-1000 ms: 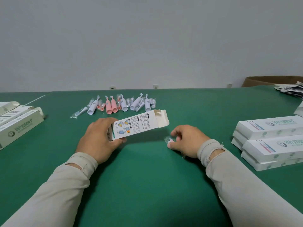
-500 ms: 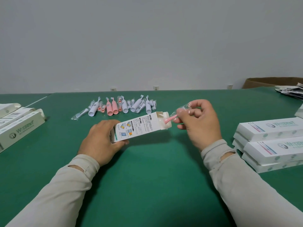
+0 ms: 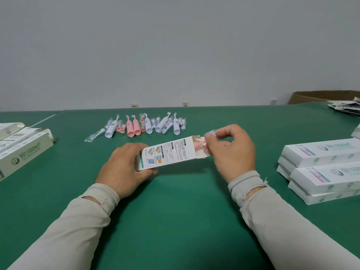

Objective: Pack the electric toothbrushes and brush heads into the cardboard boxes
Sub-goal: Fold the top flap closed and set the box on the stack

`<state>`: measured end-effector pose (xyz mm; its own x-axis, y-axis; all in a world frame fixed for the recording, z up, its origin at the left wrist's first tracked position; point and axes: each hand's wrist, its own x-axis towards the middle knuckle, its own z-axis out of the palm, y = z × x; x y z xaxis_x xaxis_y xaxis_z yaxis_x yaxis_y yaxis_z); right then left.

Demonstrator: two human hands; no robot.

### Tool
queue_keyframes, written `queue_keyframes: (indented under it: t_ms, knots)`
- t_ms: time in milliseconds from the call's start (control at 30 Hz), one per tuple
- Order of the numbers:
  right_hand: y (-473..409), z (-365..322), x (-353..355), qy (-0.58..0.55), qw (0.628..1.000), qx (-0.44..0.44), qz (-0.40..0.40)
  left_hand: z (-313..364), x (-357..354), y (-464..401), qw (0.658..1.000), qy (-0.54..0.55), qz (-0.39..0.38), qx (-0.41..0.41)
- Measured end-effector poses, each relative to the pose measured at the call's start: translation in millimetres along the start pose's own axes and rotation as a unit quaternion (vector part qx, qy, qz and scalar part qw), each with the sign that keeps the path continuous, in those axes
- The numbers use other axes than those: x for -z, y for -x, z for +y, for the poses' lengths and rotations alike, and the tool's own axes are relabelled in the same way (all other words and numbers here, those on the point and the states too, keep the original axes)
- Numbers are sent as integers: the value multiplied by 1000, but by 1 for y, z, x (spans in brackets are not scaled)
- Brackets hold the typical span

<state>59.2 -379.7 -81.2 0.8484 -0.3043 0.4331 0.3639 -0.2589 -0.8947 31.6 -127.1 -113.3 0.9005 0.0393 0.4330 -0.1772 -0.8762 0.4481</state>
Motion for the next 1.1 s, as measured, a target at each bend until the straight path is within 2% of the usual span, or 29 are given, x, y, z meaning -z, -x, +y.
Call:
queue_keyframes:
  t_ms: [200, 367, 500, 700, 933, 1100]
  knots:
    - [6, -1, -4, -36, 998, -49, -11, 2, 0, 0, 1000, 4, -5, -3]
    - [9, -1, -6, -14, 997, -9, -80, 2, -1, 1, 1000, 0, -6, -2]
    - [8, 0, -4, 21, 998, 16, -65, 2, -1, 0, 1000, -1, -4, 0]
    - [9, 1, -5, 3, 995, 41, -92, 2, 0, 0, 1000, -5, -5, 6]
    - [7, 7, -6, 9, 996, 40, -80, 3, -1, 0, 1000, 2, -7, 0]
    - [9, 5, -7, 2, 991, 35, -132, 3, -1, 0, 1000, 7, -6, 1]
